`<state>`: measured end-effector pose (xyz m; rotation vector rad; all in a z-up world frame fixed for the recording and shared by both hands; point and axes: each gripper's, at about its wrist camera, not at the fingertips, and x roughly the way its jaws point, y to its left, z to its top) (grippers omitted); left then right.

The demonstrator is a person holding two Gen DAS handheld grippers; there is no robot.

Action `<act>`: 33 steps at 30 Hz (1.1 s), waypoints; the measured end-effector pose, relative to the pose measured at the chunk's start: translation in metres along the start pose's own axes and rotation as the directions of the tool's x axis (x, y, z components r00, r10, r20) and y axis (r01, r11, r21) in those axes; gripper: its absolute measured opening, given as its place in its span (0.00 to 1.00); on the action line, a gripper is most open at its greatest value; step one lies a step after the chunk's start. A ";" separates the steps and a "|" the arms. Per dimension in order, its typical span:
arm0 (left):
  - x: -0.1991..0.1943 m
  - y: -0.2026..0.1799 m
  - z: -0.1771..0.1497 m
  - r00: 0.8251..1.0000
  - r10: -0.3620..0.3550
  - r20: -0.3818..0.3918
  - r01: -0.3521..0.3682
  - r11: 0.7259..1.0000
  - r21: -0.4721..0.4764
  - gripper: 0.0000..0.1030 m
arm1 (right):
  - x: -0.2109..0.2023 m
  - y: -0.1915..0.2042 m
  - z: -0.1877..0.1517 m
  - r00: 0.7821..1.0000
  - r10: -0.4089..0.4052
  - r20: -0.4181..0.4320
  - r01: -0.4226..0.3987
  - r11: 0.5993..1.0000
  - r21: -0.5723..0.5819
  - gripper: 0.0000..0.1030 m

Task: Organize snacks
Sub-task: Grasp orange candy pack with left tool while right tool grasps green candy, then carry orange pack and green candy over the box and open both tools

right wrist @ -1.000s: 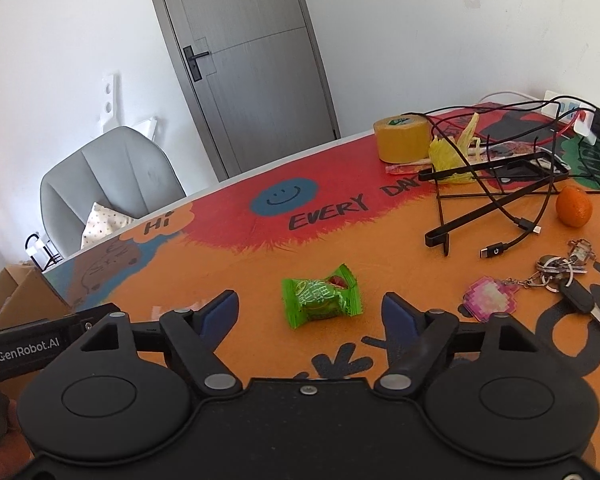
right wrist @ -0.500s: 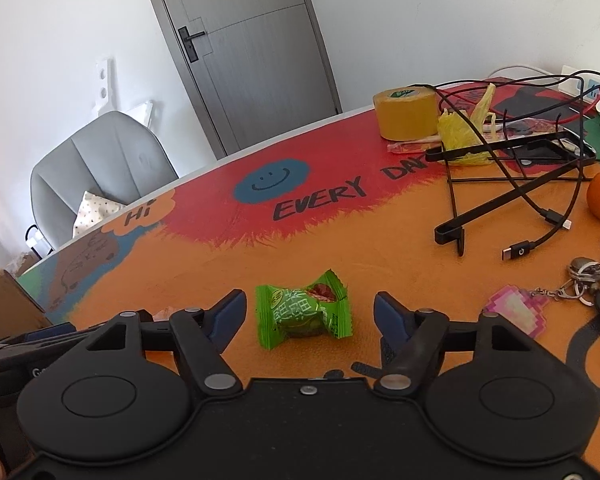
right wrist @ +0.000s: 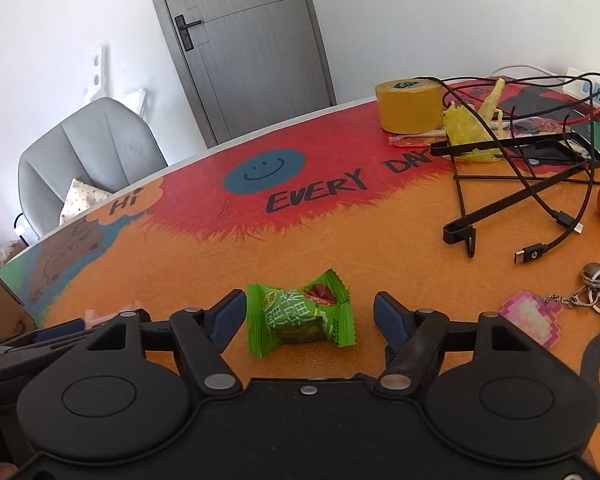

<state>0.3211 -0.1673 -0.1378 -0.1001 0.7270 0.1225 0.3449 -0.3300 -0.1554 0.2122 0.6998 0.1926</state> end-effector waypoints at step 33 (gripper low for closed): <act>-0.123 0.090 -0.003 0.983 0.019 0.180 0.002 0.993 -0.115 0.48 | -0.083 0.091 -0.012 0.977 0.169 0.127 -0.157 0.983 -0.098 0.29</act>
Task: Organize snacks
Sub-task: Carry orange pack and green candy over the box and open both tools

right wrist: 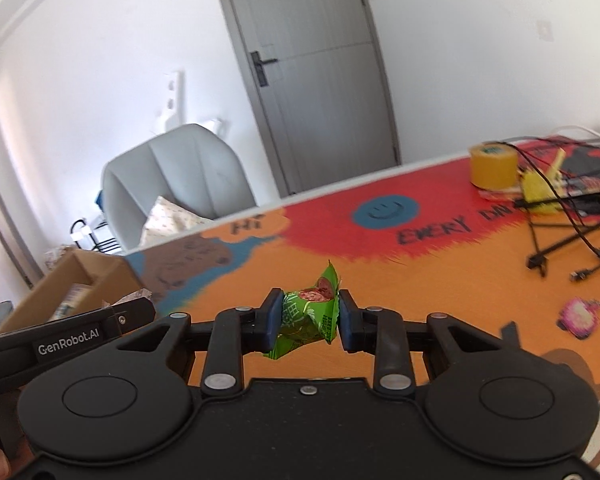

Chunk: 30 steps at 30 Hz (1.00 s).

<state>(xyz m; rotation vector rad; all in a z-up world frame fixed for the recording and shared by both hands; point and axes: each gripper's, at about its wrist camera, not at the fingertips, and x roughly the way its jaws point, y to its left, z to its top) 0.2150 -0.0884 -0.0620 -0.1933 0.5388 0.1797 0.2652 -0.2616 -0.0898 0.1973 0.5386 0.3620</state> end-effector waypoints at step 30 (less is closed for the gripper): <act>-0.047 0.129 0.022 0.986 0.153 0.071 -0.140 0.977 -0.160 0.48 | 0.010 0.127 0.011 0.984 0.180 0.005 -0.178 0.977 -0.120 0.29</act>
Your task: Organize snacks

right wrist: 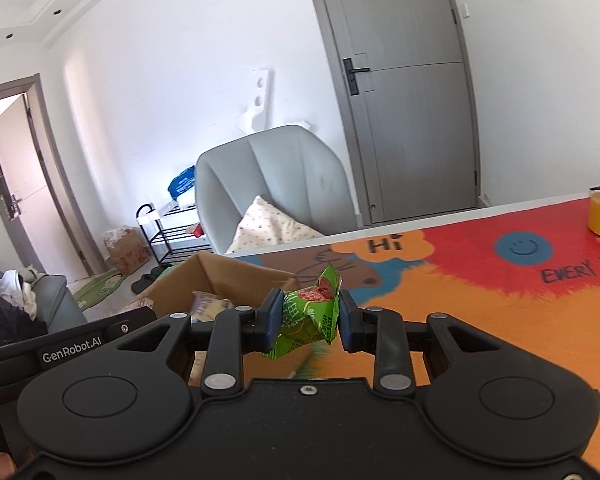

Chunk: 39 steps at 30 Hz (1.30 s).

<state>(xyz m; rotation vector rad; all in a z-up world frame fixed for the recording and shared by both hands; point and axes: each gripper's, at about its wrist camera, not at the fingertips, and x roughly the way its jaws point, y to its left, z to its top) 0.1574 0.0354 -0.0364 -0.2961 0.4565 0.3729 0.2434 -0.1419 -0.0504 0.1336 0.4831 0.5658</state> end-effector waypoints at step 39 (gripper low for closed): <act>0.006 0.045 0.020 0.999 0.051 0.008 -0.050 0.995 -0.083 0.80 | 0.031 0.033 0.017 0.999 0.015 -0.030 -0.015 1.000 -0.006 0.44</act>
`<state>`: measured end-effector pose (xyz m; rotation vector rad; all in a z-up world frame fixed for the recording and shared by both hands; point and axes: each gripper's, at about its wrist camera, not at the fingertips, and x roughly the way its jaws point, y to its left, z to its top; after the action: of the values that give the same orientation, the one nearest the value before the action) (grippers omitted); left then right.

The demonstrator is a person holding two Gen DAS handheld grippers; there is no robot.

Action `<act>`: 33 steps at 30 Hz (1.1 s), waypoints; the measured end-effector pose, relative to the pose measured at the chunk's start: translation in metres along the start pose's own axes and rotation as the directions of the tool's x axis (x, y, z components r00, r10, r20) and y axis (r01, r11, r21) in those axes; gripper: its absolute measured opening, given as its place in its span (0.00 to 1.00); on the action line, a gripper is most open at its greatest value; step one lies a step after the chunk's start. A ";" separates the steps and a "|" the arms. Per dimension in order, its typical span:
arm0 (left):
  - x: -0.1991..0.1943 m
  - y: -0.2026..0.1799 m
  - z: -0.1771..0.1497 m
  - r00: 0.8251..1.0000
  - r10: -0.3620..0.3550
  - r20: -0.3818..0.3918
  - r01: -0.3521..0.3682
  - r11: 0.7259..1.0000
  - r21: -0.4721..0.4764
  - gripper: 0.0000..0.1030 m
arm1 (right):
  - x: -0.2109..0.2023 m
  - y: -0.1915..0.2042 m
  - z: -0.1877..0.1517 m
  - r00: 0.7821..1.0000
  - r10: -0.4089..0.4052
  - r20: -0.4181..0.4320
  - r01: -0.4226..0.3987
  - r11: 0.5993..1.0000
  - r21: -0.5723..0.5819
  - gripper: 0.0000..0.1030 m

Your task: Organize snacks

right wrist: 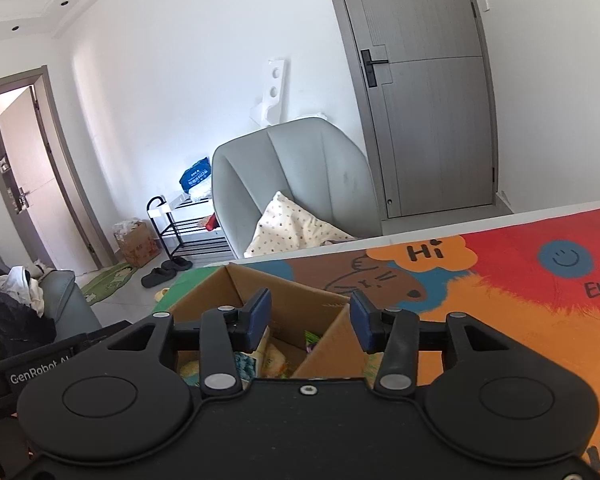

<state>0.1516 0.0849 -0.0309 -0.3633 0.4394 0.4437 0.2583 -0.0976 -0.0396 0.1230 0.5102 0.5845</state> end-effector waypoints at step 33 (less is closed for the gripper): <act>-0.051 -0.036 -0.045 0.999 -0.049 0.007 0.047 0.983 0.179 0.95 | -0.103 -0.041 -0.064 0.977 -0.204 0.065 0.193 0.972 0.135 1.00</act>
<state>0.1128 0.0190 -0.0355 -0.1968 0.4554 0.3560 0.1734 -0.1913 -0.0623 0.2139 0.4772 0.3493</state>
